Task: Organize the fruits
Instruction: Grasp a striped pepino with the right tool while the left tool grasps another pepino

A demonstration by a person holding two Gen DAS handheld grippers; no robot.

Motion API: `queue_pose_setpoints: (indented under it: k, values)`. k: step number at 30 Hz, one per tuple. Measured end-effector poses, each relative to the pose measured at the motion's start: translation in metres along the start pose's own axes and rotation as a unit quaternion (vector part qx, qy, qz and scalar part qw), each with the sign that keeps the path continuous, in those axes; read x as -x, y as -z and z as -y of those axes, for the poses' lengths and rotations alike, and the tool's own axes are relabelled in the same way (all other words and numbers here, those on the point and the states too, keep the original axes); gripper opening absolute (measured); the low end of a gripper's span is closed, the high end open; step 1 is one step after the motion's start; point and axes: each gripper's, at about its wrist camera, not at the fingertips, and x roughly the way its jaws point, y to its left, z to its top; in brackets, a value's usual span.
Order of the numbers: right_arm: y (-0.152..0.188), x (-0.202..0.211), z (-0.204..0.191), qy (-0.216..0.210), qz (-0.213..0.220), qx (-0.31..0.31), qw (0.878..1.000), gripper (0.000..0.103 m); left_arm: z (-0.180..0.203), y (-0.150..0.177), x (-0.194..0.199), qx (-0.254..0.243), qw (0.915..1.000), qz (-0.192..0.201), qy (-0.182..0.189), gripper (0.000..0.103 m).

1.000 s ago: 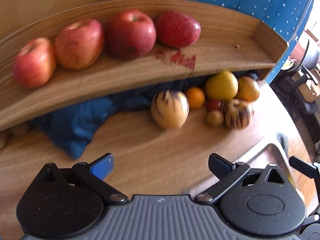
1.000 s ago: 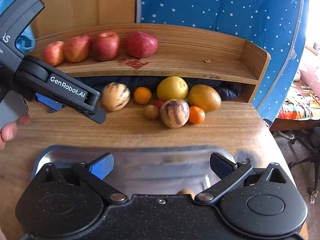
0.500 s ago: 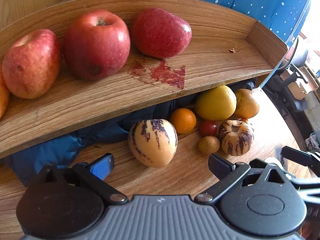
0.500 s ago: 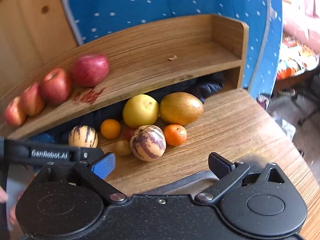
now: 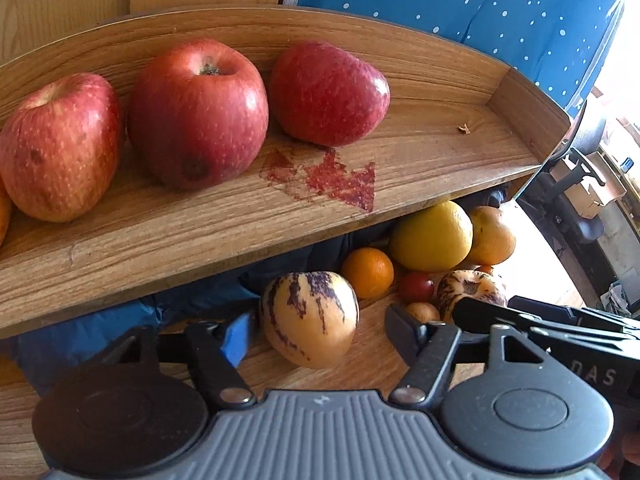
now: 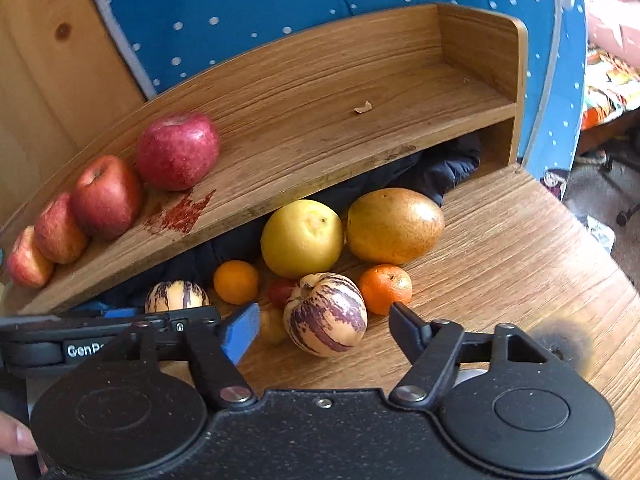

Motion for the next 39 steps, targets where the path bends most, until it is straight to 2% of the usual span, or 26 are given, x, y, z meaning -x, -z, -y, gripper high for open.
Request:
queue_pose_setpoints:
  k: [3,6,13,31,39]
  values:
    - [-0.002,-0.004,0.001,0.002,-0.003,-0.010,1.000,0.062,0.000,-0.001,0.000,-0.002,1.0000,0.003,-0.006,0.063]
    - [-0.003,-0.007,0.001,0.004,-0.005,-0.013,1.000,0.060,-0.003,0.000,-0.001,0.001,1.0000,0.001,-0.005,0.058]
    - [0.001,-0.010,-0.002,0.008,-0.012,-0.012,1.000,0.051,-0.004,0.003,0.003,-0.002,1.0000,0.003,-0.006,0.058]
    - [0.019,0.024,0.005,0.004,0.023,-0.013,1.000,0.050,0.013,0.015,0.018,-0.019,0.9998,0.002,0.005,0.057]
    - [0.038,0.064,-0.003,-0.011,0.034,0.001,0.999,0.050,0.029,0.023,0.033,-0.039,0.9991,0.005,0.018,0.057]
